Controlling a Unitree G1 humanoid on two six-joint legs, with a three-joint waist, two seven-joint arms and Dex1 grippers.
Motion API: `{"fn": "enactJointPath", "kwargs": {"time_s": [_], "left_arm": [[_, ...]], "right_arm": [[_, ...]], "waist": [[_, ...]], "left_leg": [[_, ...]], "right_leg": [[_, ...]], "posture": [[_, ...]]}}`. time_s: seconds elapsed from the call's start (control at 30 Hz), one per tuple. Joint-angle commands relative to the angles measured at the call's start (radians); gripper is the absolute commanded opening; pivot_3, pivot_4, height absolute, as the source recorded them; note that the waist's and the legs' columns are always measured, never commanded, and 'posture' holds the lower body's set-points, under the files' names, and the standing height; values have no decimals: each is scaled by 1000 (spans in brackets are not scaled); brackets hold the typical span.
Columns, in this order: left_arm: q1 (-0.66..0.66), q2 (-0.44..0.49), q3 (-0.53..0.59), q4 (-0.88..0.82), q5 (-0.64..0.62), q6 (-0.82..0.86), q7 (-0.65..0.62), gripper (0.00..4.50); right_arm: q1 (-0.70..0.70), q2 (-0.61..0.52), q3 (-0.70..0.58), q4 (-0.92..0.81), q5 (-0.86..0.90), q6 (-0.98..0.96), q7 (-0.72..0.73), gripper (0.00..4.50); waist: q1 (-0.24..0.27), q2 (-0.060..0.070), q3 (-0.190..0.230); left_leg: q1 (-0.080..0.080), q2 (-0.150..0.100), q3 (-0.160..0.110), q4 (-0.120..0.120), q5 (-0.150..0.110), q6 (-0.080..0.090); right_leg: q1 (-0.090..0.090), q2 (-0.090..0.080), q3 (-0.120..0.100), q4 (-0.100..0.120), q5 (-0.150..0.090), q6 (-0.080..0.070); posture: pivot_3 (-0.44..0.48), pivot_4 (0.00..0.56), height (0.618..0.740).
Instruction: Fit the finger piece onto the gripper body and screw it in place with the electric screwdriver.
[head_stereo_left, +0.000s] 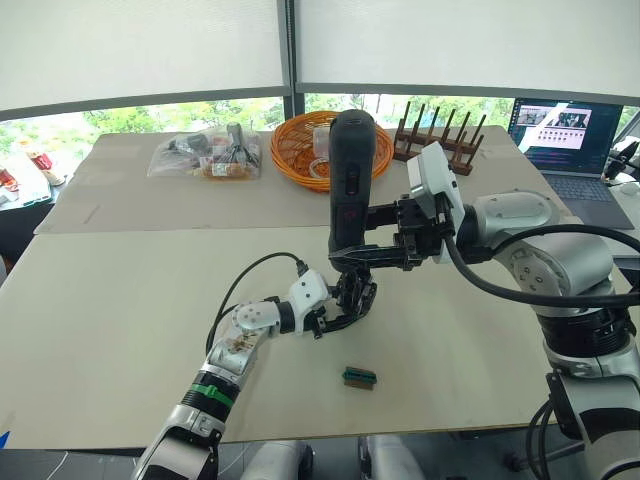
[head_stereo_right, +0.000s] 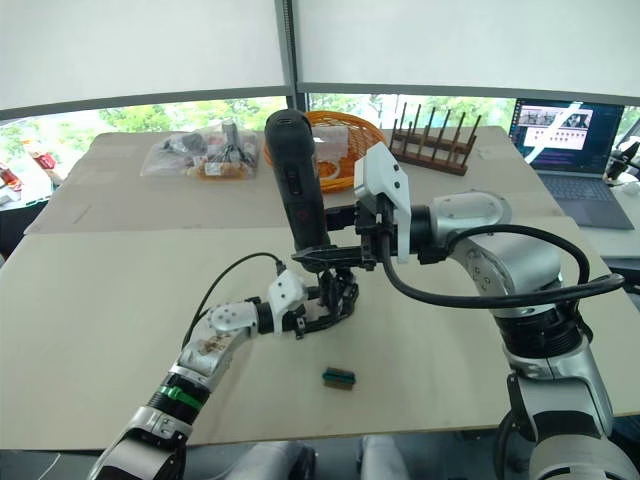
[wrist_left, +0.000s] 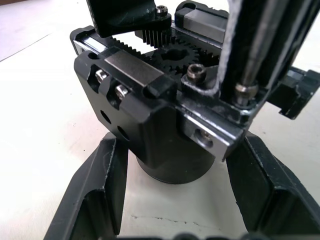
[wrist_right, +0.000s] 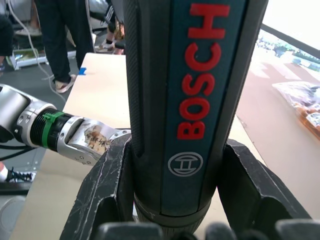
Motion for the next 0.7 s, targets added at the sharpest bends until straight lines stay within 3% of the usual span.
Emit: {"fn": "enactJointPath", "kwargs": {"time_s": [0.03, 0.43, 0.67, 0.7], "left_arm": [[-45, -13, 28, -89, -48, -26, -1, 2310], [-62, -18, 22, -69, -44, -35, -7, 2310], [-68, -15, 25, -63, -48, -35, -14, 2310], [-68, -15, 26, -64, -50, -34, -15, 2810]], "right_arm": [[32, -31, 2, 34, -51, 31, -16, 1933], [27, -49, -24, 60, -34, 31, 22, 1933], [14, -38, -29, 66, -31, 37, 24, 1933], [15, -37, -28, 65, -32, 36, 25, 1933]], "waist": [[0, 0, 0], [0, 0, 0], [1, 0, 0], [1, 0, 0]], "left_leg": [[0, 0, 0, 0, 0, 0], [-4, 0, 0, 0, 0, 0], [-15, -1, 0, 2, 3, -4], [-15, -1, 0, 2, 3, -4]], "right_leg": [[0, 0, 0, 0, 0, 0], [-3, 0, 0, 0, 0, 0], [-16, 0, 1, 4, 1, -1], [-16, 0, 1, 4, 1, -1]], "posture": [[0, 150, 740], [0, 150, 740], [0, 150, 740], [0, 150, 740]]}}
